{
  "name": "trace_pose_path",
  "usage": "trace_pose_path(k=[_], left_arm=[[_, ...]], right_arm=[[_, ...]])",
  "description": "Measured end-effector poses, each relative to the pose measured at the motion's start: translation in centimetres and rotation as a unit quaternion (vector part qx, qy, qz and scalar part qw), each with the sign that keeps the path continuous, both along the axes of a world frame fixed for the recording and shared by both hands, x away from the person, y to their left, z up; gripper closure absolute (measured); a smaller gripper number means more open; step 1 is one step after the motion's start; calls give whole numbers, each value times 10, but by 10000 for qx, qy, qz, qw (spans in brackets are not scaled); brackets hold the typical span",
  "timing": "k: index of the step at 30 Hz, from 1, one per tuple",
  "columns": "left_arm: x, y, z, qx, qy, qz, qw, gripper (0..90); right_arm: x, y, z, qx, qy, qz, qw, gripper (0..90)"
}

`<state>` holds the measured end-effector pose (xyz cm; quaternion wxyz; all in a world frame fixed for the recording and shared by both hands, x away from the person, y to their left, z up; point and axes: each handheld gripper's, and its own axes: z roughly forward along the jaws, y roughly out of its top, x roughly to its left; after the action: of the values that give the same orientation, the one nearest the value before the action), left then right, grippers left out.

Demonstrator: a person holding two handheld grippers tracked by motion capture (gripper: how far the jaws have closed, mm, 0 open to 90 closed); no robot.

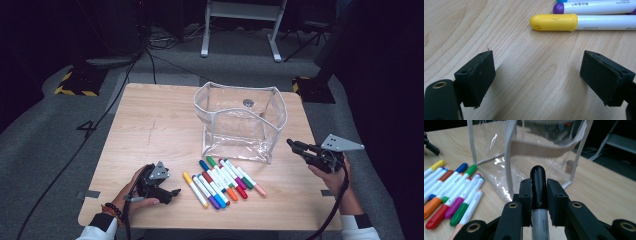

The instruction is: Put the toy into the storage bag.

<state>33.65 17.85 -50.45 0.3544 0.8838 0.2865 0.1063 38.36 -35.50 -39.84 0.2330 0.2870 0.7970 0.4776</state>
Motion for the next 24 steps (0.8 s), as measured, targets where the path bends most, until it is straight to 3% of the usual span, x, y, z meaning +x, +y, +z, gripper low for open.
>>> trace_pose_path(k=[4, 5, 6, 12, 18, 24], left_arm=[[0, 0, 0, 0, 1, 1, 10000, 132], [0, 0, 0, 0, 1, 1, 10000, 132], [0, 0, 0, 0, 0, 0, 10000, 132], [0, 0, 0, 0, 1, 0, 10000, 132], [0, 0, 0, -1, 1, 3, 10000, 132], [0, 0, 0, -1, 1, -1, 10000, 132]], right_arm=[[6, -1, 24, 62, -216, -25, 9997, 749], [6, -1, 24, 62, -216, -25, 9997, 749], [9, 1, 36, 53, -311, -7, 9995, 749], [20, 11, 67, 87, -477, 99, 9988, 749], [32, 31, 97, -50, -662, 200, 9976, 749], [44, 49, 120, -28, -747, 321, 9967, 749]])
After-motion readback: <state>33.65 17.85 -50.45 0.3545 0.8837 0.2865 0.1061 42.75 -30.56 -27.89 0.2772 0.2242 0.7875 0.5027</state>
